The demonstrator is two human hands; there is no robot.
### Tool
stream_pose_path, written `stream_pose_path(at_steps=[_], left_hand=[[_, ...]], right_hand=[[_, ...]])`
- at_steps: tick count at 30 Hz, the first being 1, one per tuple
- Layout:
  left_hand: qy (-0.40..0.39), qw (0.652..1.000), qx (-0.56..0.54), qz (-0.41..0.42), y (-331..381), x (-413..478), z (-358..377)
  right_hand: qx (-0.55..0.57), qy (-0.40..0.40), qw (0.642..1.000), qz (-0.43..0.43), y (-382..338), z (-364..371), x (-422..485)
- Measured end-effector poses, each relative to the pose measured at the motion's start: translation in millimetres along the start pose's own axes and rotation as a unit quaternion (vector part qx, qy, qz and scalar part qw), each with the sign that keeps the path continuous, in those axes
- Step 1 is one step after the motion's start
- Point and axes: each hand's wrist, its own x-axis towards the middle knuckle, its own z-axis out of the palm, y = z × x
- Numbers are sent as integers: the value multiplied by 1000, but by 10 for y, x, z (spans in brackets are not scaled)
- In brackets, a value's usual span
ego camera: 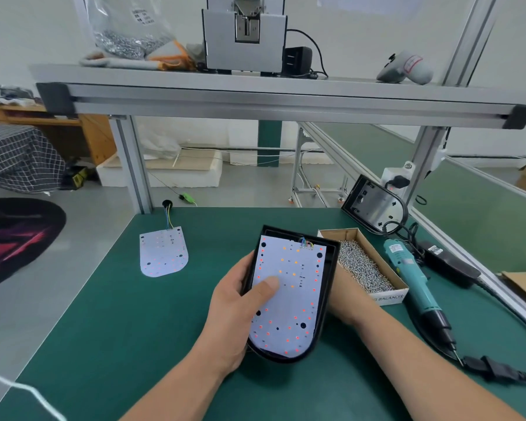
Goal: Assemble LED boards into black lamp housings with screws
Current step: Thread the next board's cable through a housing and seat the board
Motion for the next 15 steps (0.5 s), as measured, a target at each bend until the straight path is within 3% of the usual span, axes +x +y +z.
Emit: stream_pose_path(at_steps=[2,6,9,10,11,13,15], left_hand=[[8,1000,-5,5,0,-3,-1],[14,1000,-9,0,-7,-6,4],[17,1000,-16,-2,-12,4,7],[21,1000,-16,-4,-14,10,11],[26,1000,-14,-6,-12,15,14],[34,999,-11,-11,-9,23,25],[38,999,-8,-10,-16,26,21]], right_hand=[[-83,1,997,0,23,-15,35],[-132,0,991,28,14,0,132],[11,-7,996,88,9,50,154],[30,-10,995,91,57,72,167],[-26,-31,997,71,105,75,118],[57,10,992,110,52,43,61],[129,34,987,94,24,-6,57]])
